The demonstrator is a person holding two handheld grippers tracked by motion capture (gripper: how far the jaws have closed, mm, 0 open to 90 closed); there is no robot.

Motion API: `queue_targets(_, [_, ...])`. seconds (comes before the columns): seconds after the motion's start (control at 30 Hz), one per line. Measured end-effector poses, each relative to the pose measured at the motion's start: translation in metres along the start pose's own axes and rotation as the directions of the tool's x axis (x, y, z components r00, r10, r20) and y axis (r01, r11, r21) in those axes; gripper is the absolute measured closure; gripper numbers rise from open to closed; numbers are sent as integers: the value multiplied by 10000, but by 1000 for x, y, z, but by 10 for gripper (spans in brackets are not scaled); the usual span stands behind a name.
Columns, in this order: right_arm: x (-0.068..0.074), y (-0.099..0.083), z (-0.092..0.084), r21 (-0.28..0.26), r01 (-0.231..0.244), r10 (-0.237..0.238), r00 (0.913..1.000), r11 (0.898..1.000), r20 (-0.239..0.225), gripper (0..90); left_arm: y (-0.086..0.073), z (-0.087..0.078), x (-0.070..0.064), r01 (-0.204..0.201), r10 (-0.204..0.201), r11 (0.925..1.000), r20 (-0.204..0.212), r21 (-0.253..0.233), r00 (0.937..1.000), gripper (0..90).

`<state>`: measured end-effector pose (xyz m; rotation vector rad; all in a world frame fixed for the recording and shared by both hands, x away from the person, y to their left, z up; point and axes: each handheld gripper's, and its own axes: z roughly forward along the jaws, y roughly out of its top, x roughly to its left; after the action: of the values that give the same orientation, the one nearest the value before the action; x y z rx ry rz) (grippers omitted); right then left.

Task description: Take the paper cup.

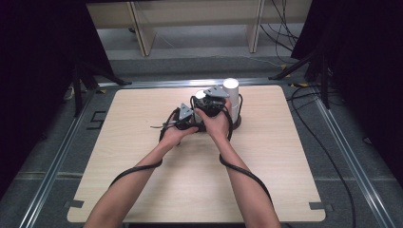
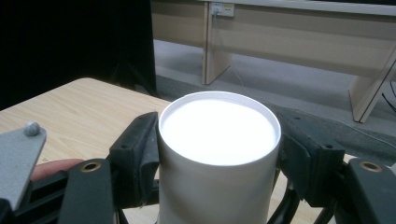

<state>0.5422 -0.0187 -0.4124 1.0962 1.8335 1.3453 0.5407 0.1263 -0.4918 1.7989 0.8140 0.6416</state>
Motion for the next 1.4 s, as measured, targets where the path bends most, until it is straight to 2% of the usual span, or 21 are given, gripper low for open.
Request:
queue_targets(0.23, [0, 0, -1, -19, 57, -57, 10000, 10000, 73, 345, 0, 0, -1, 28, -28, 10000, 21, 96, 10000, 229])
queue_targets(0.27, [2, 0, -1, -19, -250, 250, 9997, 9997, 43, 347, 0, 0, -2, 44, -44, 9999, 36, 110, 10000, 232])
queue_targets(0.37, [1, 3, -3, -391, -77, 79, 9999, 9992, 70, 352, 0, 0, -2, -38, 38, 9999, 4, 128, 10000, 234])
queue_targets(0.47, [1, 8, -8, -414, -297, 294, 9995, 9987, -77, 354, 0, 0, -2, -83, 84, 9999, -18, 127, 10000, 233])
queue_targets(0.53, [1, 9, -9, -417, -191, 188, 9998, 9989, -56, 355, 0, 0, -2, -92, 92, 9999, -38, 122, 10000, 233])
queue_targets(0.63, [1, 17, -15, -772, -303, 290, 9994, 9966, -180, 356, -1, 0, -3, -191, 192, 9997, -95, 117, 9998, 234])
queue_targets(0.67, [0, 19, -16, -850, -99, 92, 9999, 9963, -85, 357, -1, 0, -3, -233, 235, 9996, -107, 162, 9997, 233])
queue_targets(0.73, [1, 22, -20, -815, -447, 429, 9988, 9957, -237, 357, -1, -1, -3, -229, 231, 9996, -127, 163, 9997, 231])
queue_targets(0.93, [1, 31, -25, -1193, -261, 223, 9992, 9925, -331, 359, -1, -3, -1, -338, 341, 9992, -129, 197, 9993, 215])
queue_targets(1.1, [3, 34, -29, -1176, -279, 245, 9992, 9927, -305, 360, -1, -9, 2, -382, 386, 9990, -174, 235, 9991, 200])
queue_targets(1.13, [2, 36, -31, -1356, -128, 89, 9995, 9907, -300, 360, -1, -10, 3, -363, 366, 9992, -152, 170, 9992, 190])
queue_targets(1.17, [2, 36, -31, -1356, -128, 89, 9995, 9907, -300, 360, -1, -11, 3, -433, 437, 9988, -177, 245, 9989, 190])
queue_targets(1.2, [3, 38, -33, -1258, -341, 301, 9990, 9915, -338, 360, -1, -13, 4, -467, 472, 9986, -193, 253, 9987, 178])
queue_targets(1.23, [1, 39, -33, -1479, 20, -75, 9993, 9890, -362, 360, -1, -14, 5, -525, 530, 9983, -176, 263, 9984, 171])
queue_targets(1.27, [1, 39, -33, -1479, 20, -75, 9993, 9890, -362, 360, -1, -15, 5, -549, 554, 9981, -197, 266, 9983, 171])
queue_targets(1.3, [3, 42, -36, -1533, -272, 217, 9991, 9878, -374, 360, -1, -17, 5, -574, 580, 9980, -210, 277, 9981, 158])
queue_targets(1.4, [2, 45, -38, -1602, -138, 77, 9992, 9870, -385, 360, 0, -20, 6, -732, 737, 9969, -165, 282, 9971, 145])
